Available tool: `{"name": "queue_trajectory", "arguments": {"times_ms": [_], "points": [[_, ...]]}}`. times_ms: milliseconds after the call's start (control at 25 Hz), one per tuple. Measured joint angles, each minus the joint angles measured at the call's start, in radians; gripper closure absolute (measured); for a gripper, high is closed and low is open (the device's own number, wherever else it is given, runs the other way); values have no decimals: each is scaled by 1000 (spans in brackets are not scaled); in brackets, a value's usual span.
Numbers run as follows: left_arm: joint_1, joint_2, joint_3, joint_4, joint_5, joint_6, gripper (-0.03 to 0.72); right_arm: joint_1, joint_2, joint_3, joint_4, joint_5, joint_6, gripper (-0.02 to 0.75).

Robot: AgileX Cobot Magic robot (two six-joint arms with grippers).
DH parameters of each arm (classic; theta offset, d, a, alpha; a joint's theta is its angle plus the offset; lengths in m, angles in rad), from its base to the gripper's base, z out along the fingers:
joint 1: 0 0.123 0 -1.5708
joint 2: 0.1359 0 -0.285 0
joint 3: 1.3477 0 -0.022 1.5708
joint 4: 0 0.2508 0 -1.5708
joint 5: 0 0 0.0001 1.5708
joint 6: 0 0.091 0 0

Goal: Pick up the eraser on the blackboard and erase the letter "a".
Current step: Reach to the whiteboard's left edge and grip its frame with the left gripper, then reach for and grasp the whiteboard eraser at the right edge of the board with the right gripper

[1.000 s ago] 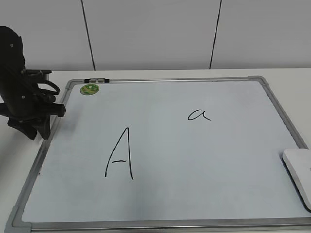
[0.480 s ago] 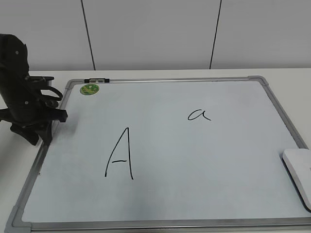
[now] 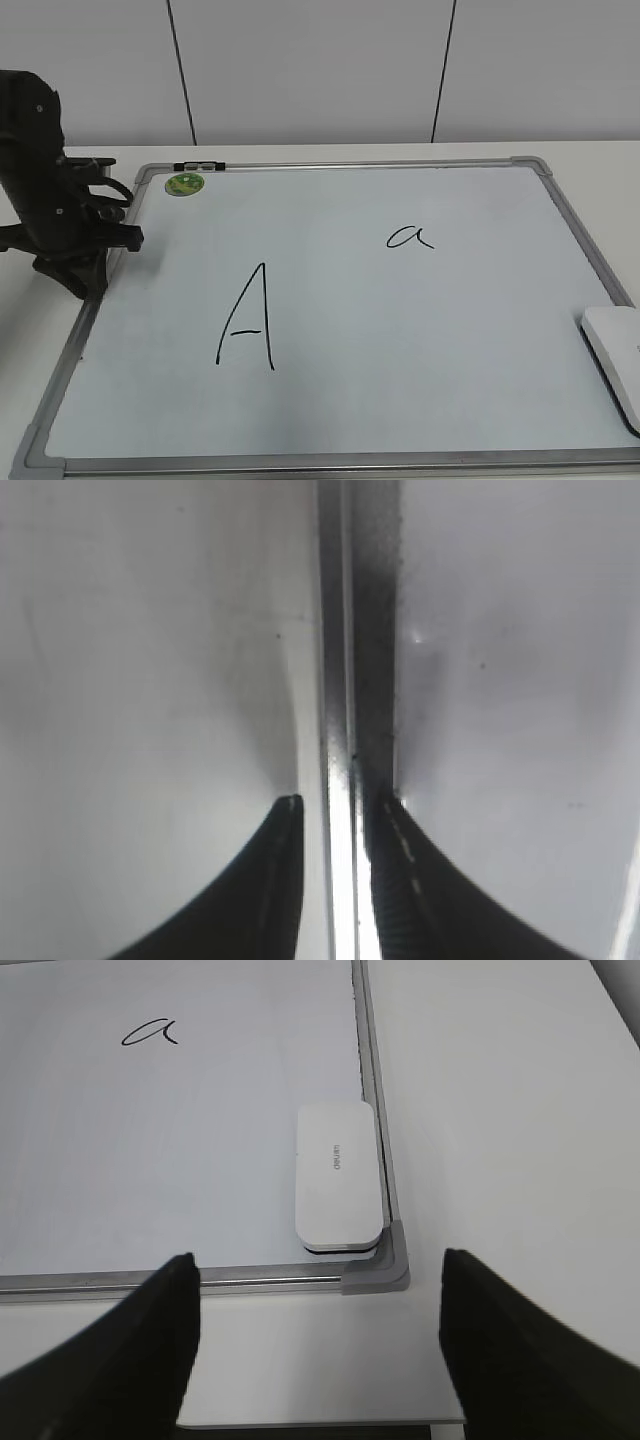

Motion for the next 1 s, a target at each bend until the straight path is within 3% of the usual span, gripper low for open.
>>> {"name": "queue_trajectory", "arguments": {"times_ms": [200, 640, 1000], "points": [[0, 2, -2, 0, 3, 0, 641, 0, 0, 0, 0, 0, 0, 183], [0, 3, -4, 0, 3, -2, 645, 0, 8, -2, 61, 7, 0, 183], [0, 3, -4, 0, 3, -4, 645, 4, 363, -41, 55, 43, -8, 183]]}}
